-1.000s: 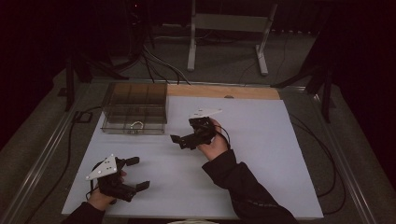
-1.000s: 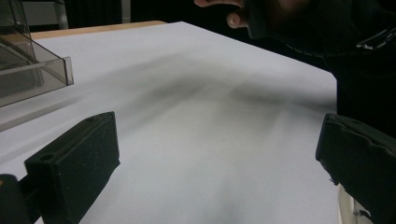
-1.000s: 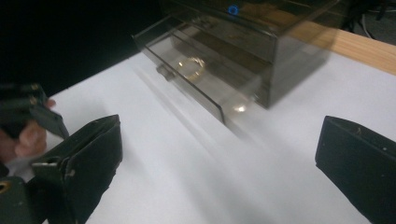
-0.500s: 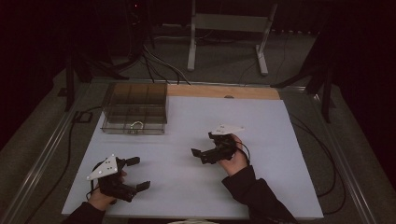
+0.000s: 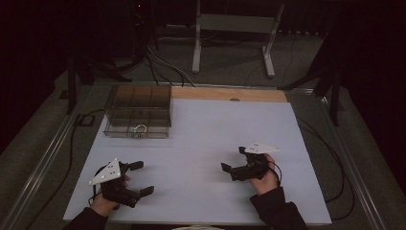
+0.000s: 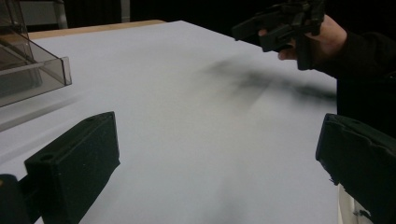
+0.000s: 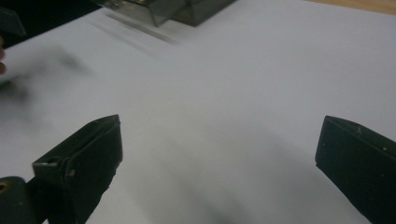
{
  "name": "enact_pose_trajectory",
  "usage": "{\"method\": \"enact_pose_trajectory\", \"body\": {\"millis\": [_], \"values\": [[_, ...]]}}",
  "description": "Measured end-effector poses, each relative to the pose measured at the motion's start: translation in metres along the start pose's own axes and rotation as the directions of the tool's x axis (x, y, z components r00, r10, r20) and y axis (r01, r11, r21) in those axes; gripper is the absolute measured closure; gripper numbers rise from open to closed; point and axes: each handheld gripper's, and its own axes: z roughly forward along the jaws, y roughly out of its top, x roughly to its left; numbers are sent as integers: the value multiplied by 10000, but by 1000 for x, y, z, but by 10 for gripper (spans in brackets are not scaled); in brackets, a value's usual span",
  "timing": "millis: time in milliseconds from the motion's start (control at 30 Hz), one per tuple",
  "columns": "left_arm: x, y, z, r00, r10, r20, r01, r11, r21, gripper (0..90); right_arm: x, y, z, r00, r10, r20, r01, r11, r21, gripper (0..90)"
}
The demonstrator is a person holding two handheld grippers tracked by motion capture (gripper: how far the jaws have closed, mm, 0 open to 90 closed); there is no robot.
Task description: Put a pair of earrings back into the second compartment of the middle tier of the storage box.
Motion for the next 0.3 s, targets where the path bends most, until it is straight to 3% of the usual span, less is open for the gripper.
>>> {"method": "enact_pose_trajectory", "body": {"millis": [300], "values": [[0, 0, 0, 10000, 14, -1, -14, 10000, 14, 5, -17, -34, -41, 9986, 368, 383, -366, 9993, -39, 7]]}}
